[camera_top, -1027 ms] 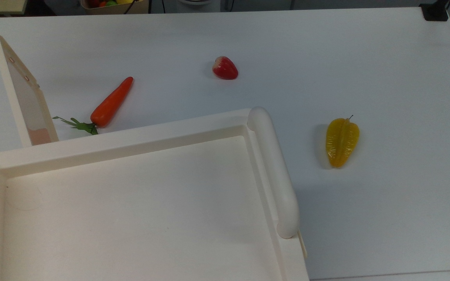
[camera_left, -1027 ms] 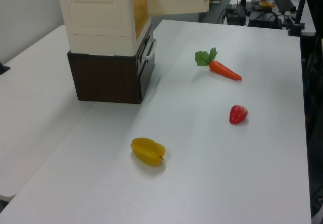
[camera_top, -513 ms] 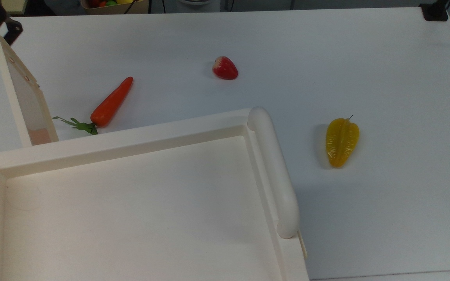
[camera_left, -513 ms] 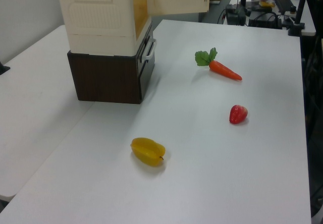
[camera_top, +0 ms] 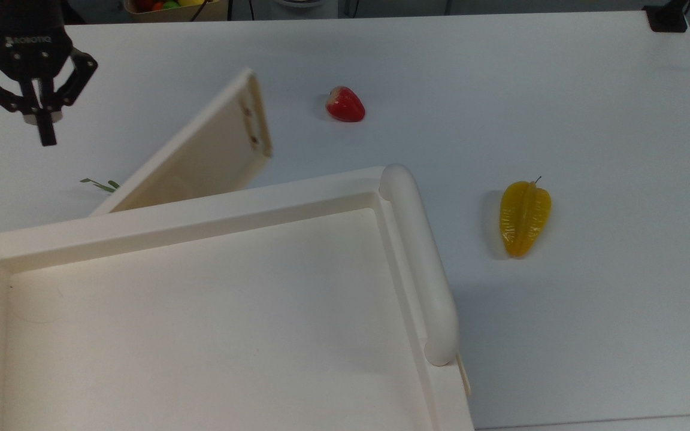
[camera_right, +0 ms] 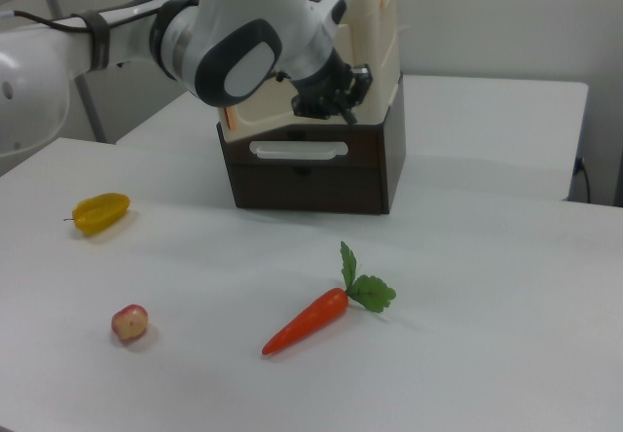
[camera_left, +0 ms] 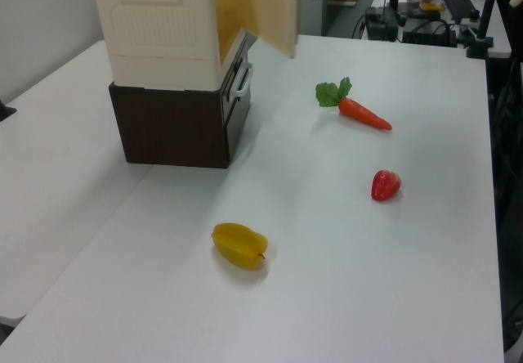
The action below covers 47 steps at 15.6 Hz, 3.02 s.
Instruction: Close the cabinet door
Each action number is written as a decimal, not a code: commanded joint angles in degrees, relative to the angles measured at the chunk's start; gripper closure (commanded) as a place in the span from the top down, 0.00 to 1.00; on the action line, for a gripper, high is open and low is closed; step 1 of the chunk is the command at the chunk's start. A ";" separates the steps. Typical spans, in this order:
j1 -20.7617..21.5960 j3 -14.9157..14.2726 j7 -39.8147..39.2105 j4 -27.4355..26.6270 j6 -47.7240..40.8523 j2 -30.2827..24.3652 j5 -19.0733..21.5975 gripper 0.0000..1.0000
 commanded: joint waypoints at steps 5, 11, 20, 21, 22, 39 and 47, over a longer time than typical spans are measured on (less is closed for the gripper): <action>5.99 1.72 4.75 -0.13 1.08 1.10 1.30 0.00; 12.59 1.11 15.64 0.22 6.25 4.35 1.04 0.03; 16.37 1.55 31.11 0.31 17.78 7.17 0.51 0.03; 16.90 1.55 33.30 0.40 19.00 7.43 0.51 0.03; 16.99 1.63 35.67 0.31 20.84 7.52 0.42 0.03; 13.05 2.34 46.42 -1.27 0.53 -2.92 0.16 0.06; 4.52 3.48 44.57 -2.76 -34.67 -12.16 -6.24 0.17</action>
